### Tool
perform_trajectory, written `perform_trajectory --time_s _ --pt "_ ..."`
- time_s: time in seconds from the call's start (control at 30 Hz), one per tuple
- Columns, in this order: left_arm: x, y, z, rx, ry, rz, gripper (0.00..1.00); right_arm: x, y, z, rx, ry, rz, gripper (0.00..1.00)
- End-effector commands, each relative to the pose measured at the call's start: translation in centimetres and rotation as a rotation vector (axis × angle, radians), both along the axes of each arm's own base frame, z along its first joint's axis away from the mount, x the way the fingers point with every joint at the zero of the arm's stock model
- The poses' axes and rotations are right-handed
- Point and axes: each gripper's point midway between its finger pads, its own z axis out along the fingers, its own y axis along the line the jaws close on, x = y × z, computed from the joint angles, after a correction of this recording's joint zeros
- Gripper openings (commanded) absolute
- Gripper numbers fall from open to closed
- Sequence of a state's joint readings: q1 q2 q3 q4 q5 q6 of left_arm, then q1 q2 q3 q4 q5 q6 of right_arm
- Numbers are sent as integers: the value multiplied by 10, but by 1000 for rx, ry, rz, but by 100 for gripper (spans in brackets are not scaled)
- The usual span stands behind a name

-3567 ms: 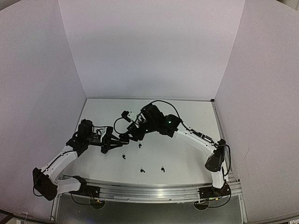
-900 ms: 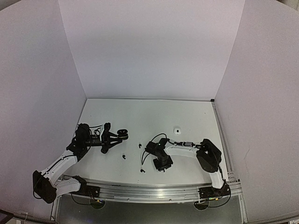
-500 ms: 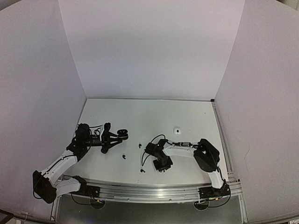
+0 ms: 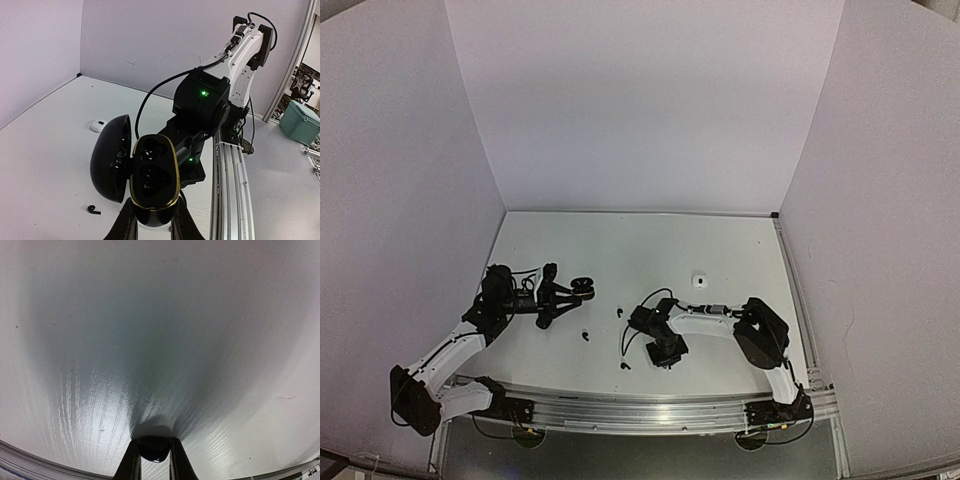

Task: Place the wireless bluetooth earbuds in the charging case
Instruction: Pick up the right earbud from the center of the board, then insert the right earbud into the right side groove of the charging case.

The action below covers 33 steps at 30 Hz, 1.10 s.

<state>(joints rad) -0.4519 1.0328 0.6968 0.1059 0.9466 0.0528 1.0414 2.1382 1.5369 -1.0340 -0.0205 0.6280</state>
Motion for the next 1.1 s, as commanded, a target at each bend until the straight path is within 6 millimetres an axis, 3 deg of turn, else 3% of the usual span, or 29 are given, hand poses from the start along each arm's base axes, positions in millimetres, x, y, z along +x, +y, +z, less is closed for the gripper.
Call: perform_trajectory --time_s 0.0,0.1,0.27,0.37,0.43,0.6,0.67,0.83,0.93,1.07 --pt "-4 1 12 -19 -55 -6 0 11 1 -1 -14 -41 -5 6" --pt "-4 1 12 -19 -56 -7 0 14 2 2 -9 -56 -3 0" --pt "-4 1 12 -19 -57 -8 0 23 9 13 22 -87 4 0" --pt "-4 1 10 -16 -61 -8 0 32 18 31 60 -138 6 0" --pt "-6 1 10 -13 -75 -12 0 44 27 54 108 -202 14 0" --pt "0 4 12 -13 -133 36 0 88 56 160 291 -497 44 0" --pt "6 7 15 -20 -169 83 0 100 73 217 399 -655 81 0" --pt "22 14 25 -55 -233 200 0 101 120 322 679 -953 217 0" --pt "25 17 30 -75 -257 238 0 90 151 366 834 -1085 315 0" --pt "25 17 37 -98 -275 248 0 80 179 399 989 -1175 382 0"
